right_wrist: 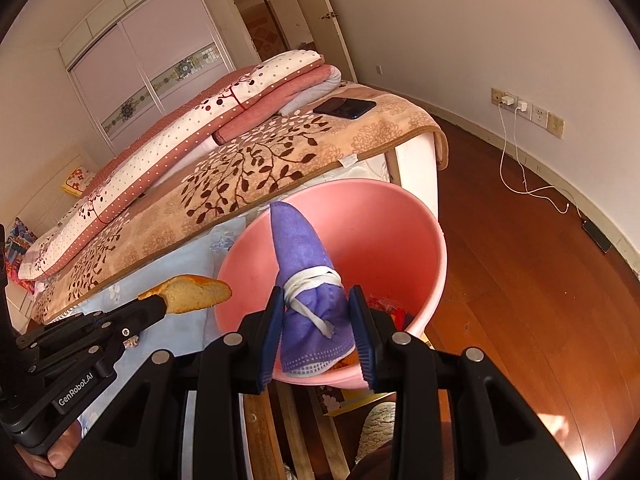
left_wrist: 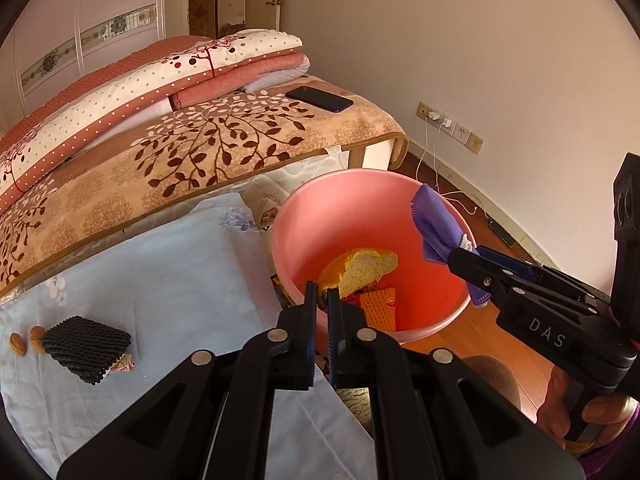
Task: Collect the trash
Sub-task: 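Carry the orange crisp and purple bag over the pink bucket with both tools, then open both tools to drop the crisp and purple bag into the bucket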
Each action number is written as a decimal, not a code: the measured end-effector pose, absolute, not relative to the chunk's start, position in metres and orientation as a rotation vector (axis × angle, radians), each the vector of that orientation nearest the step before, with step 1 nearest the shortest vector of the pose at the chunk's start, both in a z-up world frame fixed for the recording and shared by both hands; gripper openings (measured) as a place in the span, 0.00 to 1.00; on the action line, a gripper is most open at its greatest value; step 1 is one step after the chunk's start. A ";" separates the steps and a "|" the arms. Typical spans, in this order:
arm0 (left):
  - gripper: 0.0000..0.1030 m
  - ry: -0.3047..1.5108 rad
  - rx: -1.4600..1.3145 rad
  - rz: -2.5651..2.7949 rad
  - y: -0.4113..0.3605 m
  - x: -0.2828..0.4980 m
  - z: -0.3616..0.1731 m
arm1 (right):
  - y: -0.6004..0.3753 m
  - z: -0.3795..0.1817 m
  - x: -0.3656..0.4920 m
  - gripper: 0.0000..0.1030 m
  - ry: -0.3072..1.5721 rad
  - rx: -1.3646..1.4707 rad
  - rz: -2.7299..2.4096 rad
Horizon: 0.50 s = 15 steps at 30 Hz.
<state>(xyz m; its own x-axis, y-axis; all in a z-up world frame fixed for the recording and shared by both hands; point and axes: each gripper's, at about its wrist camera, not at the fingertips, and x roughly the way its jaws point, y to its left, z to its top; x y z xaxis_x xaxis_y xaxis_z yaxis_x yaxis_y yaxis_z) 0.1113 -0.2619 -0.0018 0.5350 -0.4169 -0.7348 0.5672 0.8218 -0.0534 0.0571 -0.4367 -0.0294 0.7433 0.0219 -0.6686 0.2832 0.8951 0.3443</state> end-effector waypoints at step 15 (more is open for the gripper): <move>0.05 0.872 0.206 -0.617 -0.280 0.123 -0.024 | -0.447 -0.048 0.064 0.32 0.758 0.467 -0.176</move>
<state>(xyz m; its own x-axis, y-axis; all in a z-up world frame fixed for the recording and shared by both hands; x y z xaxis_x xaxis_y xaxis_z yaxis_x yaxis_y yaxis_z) 0.1231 -0.2795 -0.0239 0.4836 -0.4207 -0.7675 0.5837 0.8085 -0.0754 0.0645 -0.4468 -0.0481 0.7177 0.0119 -0.6963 0.3180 0.8839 0.3429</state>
